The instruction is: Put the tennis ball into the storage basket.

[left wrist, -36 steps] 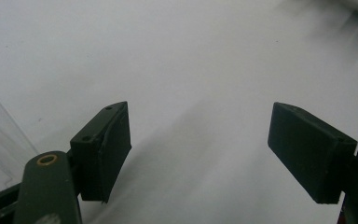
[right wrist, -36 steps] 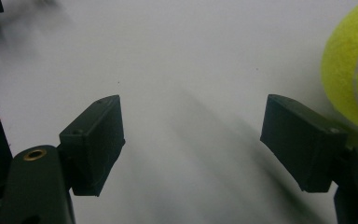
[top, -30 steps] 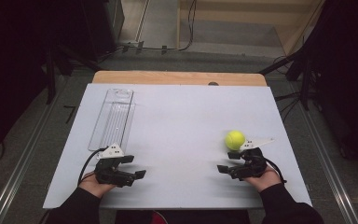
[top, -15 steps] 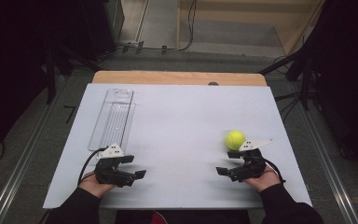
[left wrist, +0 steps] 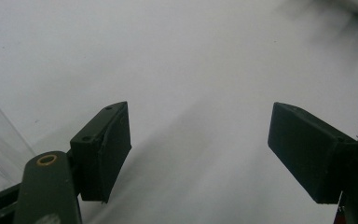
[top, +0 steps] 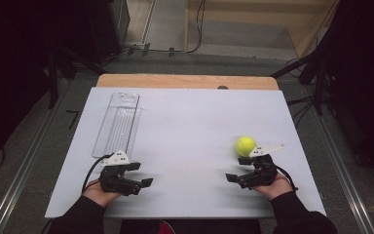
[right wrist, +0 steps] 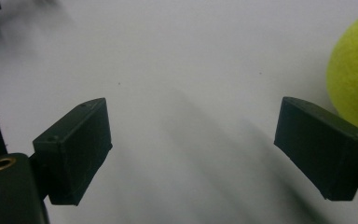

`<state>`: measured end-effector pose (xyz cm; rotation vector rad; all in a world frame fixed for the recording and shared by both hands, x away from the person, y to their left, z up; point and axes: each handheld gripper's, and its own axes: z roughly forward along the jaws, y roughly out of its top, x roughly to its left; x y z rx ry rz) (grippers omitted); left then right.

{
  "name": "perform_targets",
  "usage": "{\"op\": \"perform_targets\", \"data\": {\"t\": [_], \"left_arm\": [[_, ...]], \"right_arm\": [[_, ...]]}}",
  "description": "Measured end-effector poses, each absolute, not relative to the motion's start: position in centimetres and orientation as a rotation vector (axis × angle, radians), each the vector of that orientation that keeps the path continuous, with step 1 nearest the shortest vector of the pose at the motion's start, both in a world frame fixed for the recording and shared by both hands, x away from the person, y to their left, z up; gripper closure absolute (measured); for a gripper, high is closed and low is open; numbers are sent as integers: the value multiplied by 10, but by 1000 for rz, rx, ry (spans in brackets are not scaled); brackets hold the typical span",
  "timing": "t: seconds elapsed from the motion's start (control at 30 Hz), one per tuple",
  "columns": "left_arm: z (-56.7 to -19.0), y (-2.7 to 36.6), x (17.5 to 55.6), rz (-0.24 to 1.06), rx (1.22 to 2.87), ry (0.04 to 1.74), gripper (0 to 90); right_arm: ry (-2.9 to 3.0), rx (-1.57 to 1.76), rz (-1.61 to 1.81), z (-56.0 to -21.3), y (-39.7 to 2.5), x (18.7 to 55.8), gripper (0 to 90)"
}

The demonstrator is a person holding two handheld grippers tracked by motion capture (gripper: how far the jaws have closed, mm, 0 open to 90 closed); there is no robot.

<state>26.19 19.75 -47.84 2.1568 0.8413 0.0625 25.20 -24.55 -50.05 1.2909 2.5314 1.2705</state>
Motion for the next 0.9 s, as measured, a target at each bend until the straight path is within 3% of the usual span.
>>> {"op": "perform_targets", "data": {"t": [0.9], "left_arm": [[-479,196,262,54,2171,841,220]], "right_arm": [[2531,1302,1292,-499,-244,254,94]]}}
